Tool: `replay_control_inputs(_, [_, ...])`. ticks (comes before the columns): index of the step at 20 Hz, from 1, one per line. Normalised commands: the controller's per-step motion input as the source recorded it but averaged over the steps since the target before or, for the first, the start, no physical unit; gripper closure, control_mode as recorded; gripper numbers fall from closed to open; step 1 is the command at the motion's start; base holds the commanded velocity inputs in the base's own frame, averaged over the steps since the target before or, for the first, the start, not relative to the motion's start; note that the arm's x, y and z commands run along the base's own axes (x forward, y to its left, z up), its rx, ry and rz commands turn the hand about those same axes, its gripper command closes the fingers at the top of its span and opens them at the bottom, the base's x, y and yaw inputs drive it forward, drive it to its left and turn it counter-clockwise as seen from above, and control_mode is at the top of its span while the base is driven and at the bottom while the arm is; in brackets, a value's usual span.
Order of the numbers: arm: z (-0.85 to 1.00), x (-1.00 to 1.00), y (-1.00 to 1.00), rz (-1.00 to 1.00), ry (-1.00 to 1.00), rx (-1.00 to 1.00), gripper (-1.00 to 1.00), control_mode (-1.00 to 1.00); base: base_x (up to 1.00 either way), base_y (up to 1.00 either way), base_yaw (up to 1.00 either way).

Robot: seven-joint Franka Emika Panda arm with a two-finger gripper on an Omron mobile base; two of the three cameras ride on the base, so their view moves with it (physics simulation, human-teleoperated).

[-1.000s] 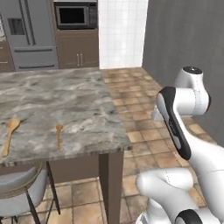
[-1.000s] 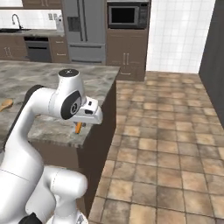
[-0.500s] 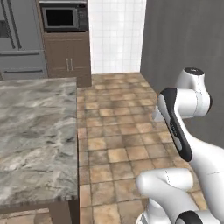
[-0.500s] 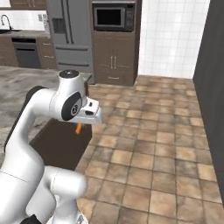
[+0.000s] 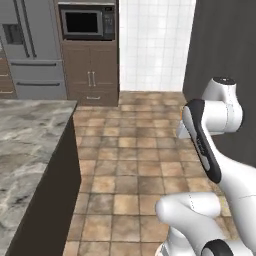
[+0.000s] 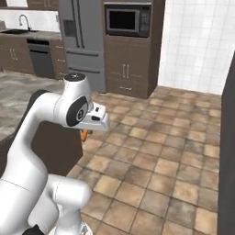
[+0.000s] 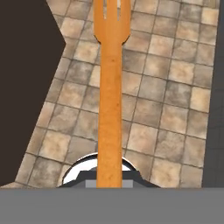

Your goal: Pick up the metallic utensils from the counter and place them in the open drawer. Make sure not to pick up any wooden utensils.

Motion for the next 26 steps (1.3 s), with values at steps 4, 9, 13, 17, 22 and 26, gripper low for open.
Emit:
replay_control_inputs(4, [0.0,0.0,0.0,0.0,0.0,0.0,1.0,1.0,1.0,-0.74,0.6])
replay_control_inputs(9, [0.0,0.0,0.0,0.0,0.0,0.0,1.0,1.0,1.0,-0.55,0.71])
replay_control_inputs(13, [0.0,0.0,0.0,0.0,0.0,0.0,1.0,1.0,1.0,-0.55,0.72])
replay_control_inputs(17, [0.0,0.0,0.0,0.0,0.0,0.0,1.0,1.0,1.0,-0.88,0.58])
replay_control_inputs(22, [0.0,0.0,0.0,0.0,0.0,0.0,1.0,1.0,1.0,-1.0,0.48])
replay_control_inputs(26, [0.0,0.0,0.0,0.0,0.0,0.0,1.0,1.0,0.98,-1.0,0.48])
